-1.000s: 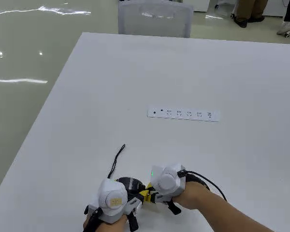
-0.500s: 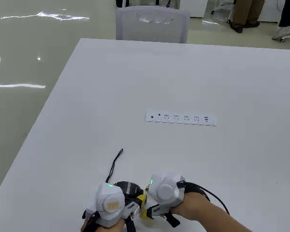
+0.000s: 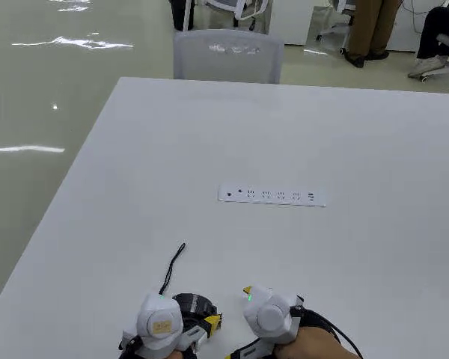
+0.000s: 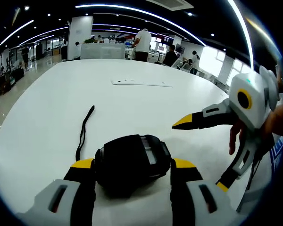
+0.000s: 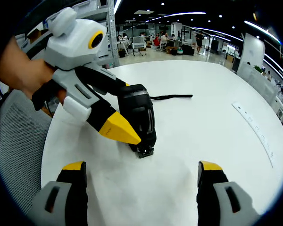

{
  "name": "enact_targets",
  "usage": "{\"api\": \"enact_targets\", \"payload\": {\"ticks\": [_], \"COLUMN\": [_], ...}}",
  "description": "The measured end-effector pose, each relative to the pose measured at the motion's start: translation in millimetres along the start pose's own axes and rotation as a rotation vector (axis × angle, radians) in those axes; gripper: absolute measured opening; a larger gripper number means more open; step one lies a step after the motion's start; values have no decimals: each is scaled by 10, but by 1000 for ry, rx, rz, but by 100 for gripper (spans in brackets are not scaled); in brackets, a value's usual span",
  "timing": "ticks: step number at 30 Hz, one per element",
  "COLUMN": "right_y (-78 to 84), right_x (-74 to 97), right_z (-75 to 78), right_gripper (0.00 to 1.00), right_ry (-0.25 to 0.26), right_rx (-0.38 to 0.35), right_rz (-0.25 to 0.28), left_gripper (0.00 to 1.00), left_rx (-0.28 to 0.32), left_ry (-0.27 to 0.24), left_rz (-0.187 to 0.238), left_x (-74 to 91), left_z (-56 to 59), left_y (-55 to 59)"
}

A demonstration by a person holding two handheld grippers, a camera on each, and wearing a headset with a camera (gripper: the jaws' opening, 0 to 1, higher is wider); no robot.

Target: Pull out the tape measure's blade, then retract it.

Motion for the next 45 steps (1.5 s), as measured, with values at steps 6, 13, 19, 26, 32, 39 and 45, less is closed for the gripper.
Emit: {"api": "enact_targets", "payload": {"ticks": [6,13,19,26,32,39,45], "right_y": [58,243,333,475,608,840,1058], "right_x": [328,673,972,1291,1566,1846,2029], "right_z": [90,82,82,22,-113,-161,-216], "right_gripper": [100,100,100,100,100,100,100], "right_ry": [72,128,185,241,270,339,377], "right_rx": [-77,-139,-187,-244,-242,-291,-322], "right_rz": [56,96,139,179,207,218,207], "left_gripper": [80,99,99,99,99,99,99], "left_rx": [-81,-94,-107,-152,-145,-128,-107], "left_ry": [79,130,167,190,189,155,125], "left_rz": [22,83,122,150,173,175,189], "left_x": [181,402,621,872,1169,1441,1654], "left_z": [-56,-224,-227,-242,-428,-683,-764], "left_y": [-24,-84,-72,53,125,246,307]}}
Point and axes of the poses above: the centre of the closed fingertips' face, and the gripper's own axes: x roughly backward along the fingers, z roughly to its right, y roughly out of its underside, the point moved 1 cm from there along x, roughly backward along the fingers
